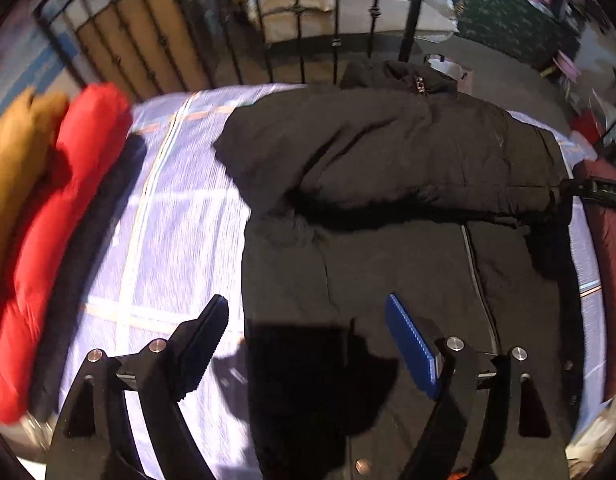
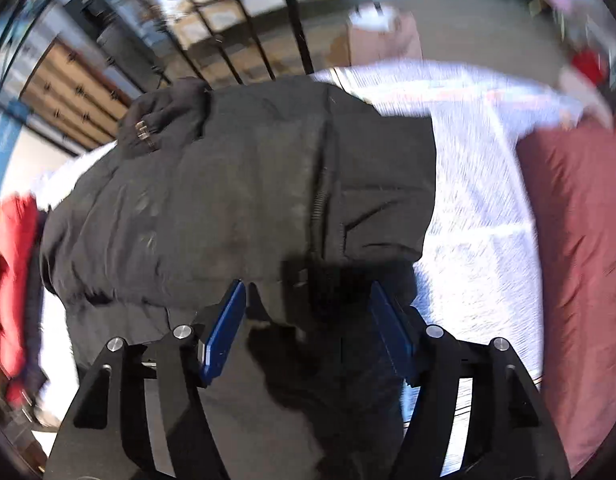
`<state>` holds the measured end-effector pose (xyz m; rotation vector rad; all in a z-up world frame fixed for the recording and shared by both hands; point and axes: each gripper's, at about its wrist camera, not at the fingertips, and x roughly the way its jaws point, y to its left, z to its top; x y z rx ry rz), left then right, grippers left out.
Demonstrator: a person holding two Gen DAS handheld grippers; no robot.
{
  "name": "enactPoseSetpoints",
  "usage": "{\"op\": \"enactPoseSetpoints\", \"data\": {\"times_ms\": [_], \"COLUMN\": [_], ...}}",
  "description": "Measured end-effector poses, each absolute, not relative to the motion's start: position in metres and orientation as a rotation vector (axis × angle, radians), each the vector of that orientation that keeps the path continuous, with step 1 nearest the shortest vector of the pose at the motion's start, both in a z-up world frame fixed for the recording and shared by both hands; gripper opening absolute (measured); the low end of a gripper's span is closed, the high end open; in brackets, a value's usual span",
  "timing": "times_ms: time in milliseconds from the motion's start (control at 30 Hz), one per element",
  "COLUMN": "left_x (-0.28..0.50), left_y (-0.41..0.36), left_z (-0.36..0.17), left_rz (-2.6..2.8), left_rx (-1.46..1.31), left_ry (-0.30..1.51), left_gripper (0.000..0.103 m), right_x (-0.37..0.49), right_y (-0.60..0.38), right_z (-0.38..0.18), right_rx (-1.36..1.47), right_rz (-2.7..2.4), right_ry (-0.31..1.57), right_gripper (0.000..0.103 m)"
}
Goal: Fold large clothes
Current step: 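Open both tools and press the folded jacket flat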
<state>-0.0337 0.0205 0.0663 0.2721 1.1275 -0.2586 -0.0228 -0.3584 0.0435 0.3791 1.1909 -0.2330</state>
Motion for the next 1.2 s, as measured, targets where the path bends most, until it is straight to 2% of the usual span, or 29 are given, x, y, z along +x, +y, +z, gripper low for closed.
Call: {"op": "enactPoseSetpoints", "data": {"times_ms": [67,133,267,467,767,900,1200], "left_x": [-0.014,0.007,0.047,0.11,0.128,0.131,0.102], "left_y": [0.005,-0.014,-0.051,-0.053,-0.056,-0.059,-0.059], "left_z": [0.071,0.077,0.069,-0.018,-0.054,-0.058,-0.048], "left_rz": [-0.289,-0.327,-0.388,-0.348,-0.39,-0.379,-0.316], "left_rx": [0.305,0.314,0.351,0.296,0.282,0.294,0.303], "left_ry": [1.089,1.044,1.013,1.317,1.419,1.397,1.204], "left_gripper": [0.08,0.088,0.092,0.098,0.099,0.099,0.099], "right_x": [-0.023,-0.017,0.018,0.053,0.062,0.063,0.063], "right_y": [-0.341,-0.325,-0.296,-0.304,-0.283,-0.278,-0.278], "right_z": [0.056,0.063,0.055,-0.008,-0.038,-0.045,-0.045], "right_rx": [0.263,0.183,0.067,0.072,-0.083,-0.103,-0.101], "right_rz": [-0.208,-0.161,-0.051,-0.099,-0.168,-0.226,-0.239], "right_ry": [1.148,1.128,1.15,1.327,1.344,1.322,1.324], "right_gripper": [0.067,0.093,0.094,0.098,0.099,0.099,0.099]}}
